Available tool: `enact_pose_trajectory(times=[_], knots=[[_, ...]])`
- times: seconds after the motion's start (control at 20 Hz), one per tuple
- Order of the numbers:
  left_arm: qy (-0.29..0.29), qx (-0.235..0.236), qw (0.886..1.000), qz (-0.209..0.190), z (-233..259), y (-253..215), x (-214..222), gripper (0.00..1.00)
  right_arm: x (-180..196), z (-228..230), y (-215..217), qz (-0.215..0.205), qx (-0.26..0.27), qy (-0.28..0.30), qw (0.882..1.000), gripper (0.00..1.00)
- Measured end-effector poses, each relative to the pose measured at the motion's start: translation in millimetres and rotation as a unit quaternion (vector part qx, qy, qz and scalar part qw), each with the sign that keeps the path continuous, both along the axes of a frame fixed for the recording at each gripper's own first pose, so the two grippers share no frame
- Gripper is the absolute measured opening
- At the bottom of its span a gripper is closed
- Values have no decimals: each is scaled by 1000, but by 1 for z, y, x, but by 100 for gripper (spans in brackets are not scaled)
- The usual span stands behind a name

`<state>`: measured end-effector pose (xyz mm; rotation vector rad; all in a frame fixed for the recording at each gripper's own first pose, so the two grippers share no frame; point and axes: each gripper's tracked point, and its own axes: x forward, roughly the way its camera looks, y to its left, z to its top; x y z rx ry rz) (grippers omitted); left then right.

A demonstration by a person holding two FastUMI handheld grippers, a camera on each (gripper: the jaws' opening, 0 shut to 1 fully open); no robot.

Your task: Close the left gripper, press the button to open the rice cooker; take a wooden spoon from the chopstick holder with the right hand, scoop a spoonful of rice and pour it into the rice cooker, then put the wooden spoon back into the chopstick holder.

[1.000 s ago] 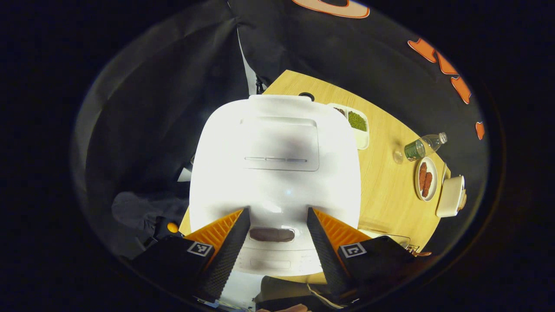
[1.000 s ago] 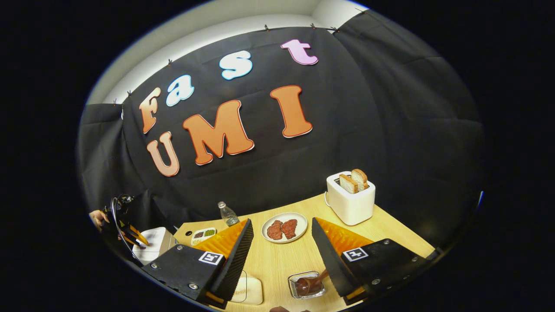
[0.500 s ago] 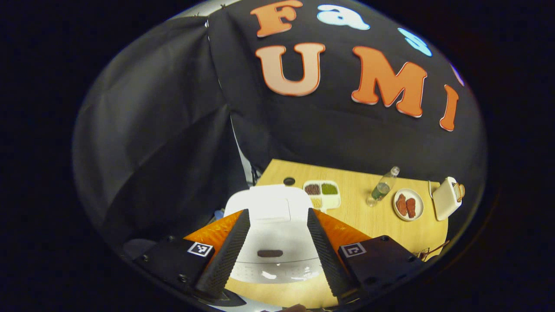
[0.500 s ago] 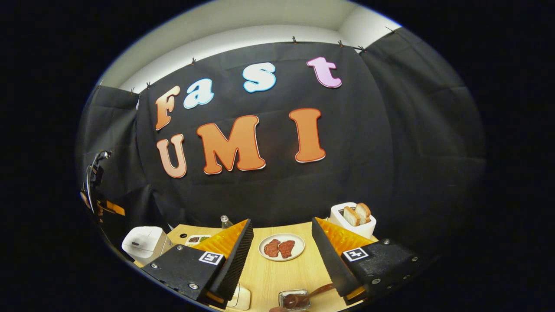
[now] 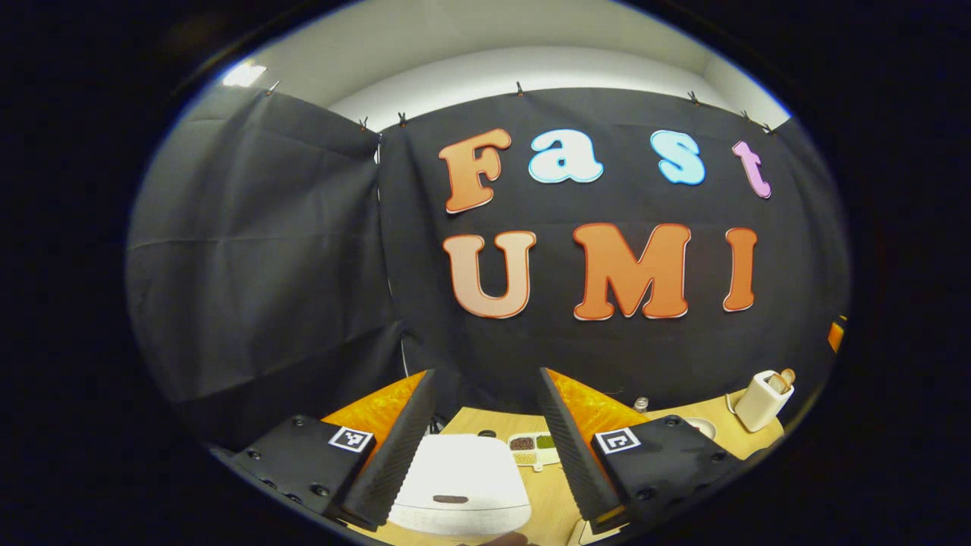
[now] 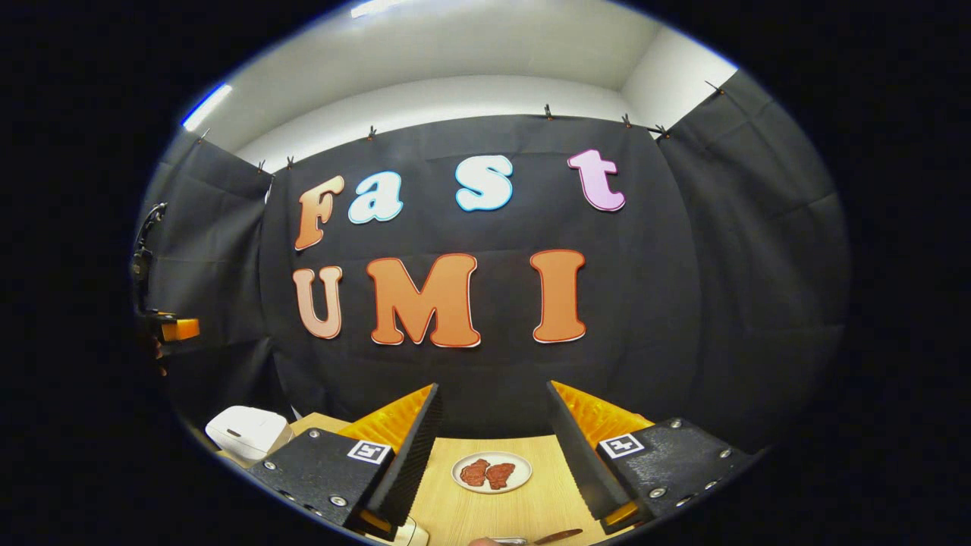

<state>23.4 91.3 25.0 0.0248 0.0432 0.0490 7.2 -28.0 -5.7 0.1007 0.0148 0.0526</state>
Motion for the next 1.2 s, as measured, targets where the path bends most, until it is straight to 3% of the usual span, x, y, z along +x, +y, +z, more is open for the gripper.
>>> enact_pose_trajectory(times=[0.35, 0.6, 0.7, 1.15, 1.2], knots=[[-88, -14, 995, -33, 19, -43, -31, 92, -2, 22, -13, -9, -31, -32, 999, 85], [-82, -1, 996, -32, 16, -55, -36, 89, 1, 34, -13, -4, -40, -55, 998, 85], [-72, 5, 997, -33, 9, -57, -40, 93, 3, 33, -9, 0, -40, -57, 998, 85], [-60, 19, 998, -24, 1, -40, -48, 92, 8, 34, 23, 30, -34, -56, 997, 85], [-56, 22, 998, -25, -1, -39, -48, 92, 7, 36, 29, 35, -30, -57, 997, 94]])
